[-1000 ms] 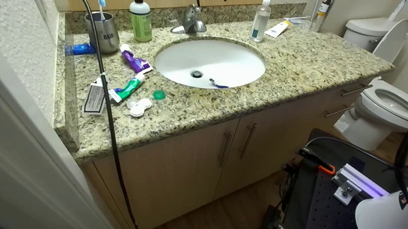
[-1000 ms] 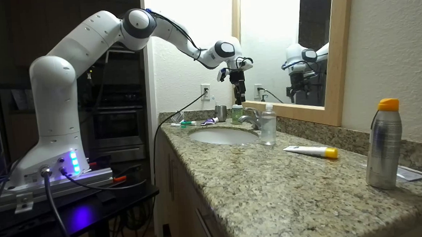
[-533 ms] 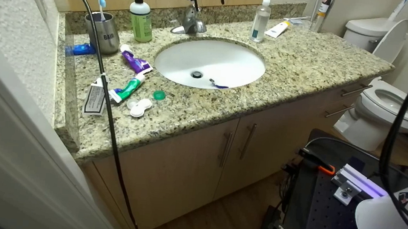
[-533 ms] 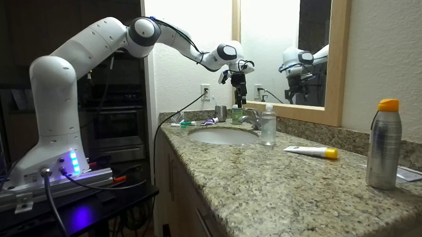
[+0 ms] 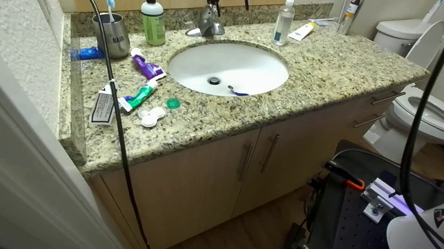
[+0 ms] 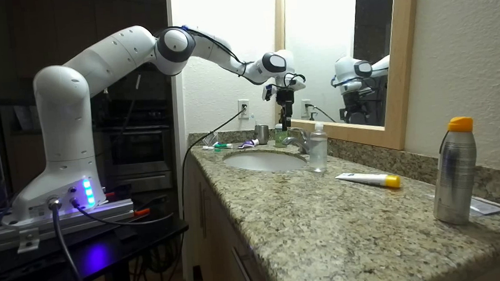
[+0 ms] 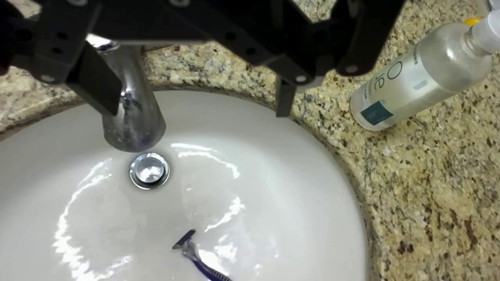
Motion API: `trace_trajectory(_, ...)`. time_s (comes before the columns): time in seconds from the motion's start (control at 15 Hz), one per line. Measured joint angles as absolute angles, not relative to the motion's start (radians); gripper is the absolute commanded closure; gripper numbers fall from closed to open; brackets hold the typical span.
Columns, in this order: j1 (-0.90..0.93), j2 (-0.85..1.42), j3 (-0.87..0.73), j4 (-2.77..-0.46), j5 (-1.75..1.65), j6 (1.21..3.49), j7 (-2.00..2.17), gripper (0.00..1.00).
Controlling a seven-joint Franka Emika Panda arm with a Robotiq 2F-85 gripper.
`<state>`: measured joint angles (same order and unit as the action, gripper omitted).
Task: Lift up the tap handle
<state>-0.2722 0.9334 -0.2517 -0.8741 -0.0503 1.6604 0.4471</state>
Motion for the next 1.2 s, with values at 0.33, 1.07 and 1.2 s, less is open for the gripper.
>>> trace_trajectory(0.33,-0.278,0.974,-0.211,-0.775,0.041,1.579,0.508,0.0)
trace_trajectory(1.07,-0.262,1.043,-0.196,-0.736,0.06,1.731,0.65,0.0)
trace_trajectory(1.2,-0.252,1.078,-0.196,-0.713,0.059,1.799,0.7,0.0)
